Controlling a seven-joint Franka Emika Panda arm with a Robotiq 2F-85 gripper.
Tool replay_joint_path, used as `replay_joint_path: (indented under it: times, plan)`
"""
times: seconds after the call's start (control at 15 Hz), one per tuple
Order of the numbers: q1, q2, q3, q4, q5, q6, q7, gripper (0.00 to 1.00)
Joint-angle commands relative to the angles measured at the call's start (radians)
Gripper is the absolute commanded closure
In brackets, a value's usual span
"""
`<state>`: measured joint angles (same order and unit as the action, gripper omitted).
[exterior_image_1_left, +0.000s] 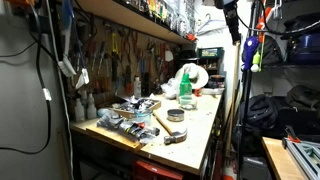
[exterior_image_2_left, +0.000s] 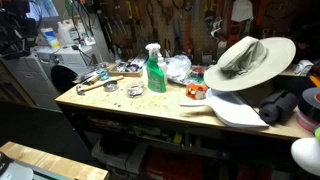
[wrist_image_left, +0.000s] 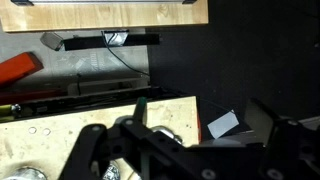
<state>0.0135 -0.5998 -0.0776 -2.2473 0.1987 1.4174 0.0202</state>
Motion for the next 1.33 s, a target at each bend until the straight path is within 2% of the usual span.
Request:
replay_joint_path:
  times: [0.0, 0.67, 0.8, 1.27]
  plan:
    - [-0.022, 0.002, 0.016, 0.003, 0.007, -0.005, -0.01, 0.0]
    - [-0.022, 0.002, 0.016, 0.003, 0.007, -0.004, -0.01, 0.0]
    - [-0.014, 0.027, 0.016, -0.01, 0.031, 0.089, -0.042, 0.0]
    - [-0.006, 0.154, 0.046, -0.078, 0.037, 0.5, -0.026, 0.0]
